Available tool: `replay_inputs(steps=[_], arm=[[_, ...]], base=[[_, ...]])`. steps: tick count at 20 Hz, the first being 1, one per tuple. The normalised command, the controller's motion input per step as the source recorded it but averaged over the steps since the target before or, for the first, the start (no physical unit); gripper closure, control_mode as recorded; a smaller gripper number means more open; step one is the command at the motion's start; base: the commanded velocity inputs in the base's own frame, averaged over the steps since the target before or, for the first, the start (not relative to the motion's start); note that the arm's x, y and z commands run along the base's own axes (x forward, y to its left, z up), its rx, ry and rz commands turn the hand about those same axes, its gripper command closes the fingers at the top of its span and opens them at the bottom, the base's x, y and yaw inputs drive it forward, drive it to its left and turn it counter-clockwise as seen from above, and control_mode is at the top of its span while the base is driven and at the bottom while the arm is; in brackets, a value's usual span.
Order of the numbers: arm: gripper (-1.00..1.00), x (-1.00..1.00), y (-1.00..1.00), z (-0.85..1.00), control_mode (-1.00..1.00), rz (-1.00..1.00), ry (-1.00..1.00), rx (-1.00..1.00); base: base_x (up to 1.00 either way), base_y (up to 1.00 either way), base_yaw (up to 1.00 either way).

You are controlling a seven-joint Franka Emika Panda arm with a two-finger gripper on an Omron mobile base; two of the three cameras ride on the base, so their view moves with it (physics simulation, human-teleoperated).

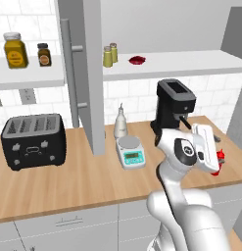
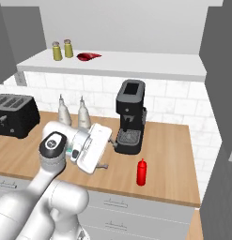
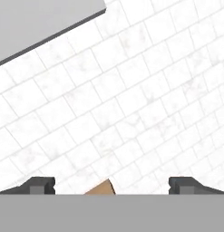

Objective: Put the shaker and condiment bottle from the counter next to their counterparts in the cabinet.

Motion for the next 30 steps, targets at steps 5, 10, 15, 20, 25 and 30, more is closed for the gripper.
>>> replay_inputs(steps=[5,10,15,20,25,30], arm=[[-1.0,0.0,-0.1,-0.5,-1.0,0.0,0.07,-0.1],[-1.0,0.05,0.03,-0.69,-1.0,-0.01,0.16,-0.09],[-1.0,0.13,-0.05,-0.63,-1.0,0.0,0.12,-0.05],[-1.0,0.0,-0.32,-0.78,-1.0,0.0,0.01,-0.03],[-1.0,0.0,-0.21,-0.71,-1.0,0.01,0.06,-0.01],[-1.0,0.14,0.01,-0.51,-1.0,0.0,0.17,-0.08]], base=[[0.0,0.0,0.0],[0.0,0.0,0.0],[0.0,0.0,0.0],[0.0,0.0,0.0],[0.0,0.0,0.0],[0.0,0.0,0.0]])
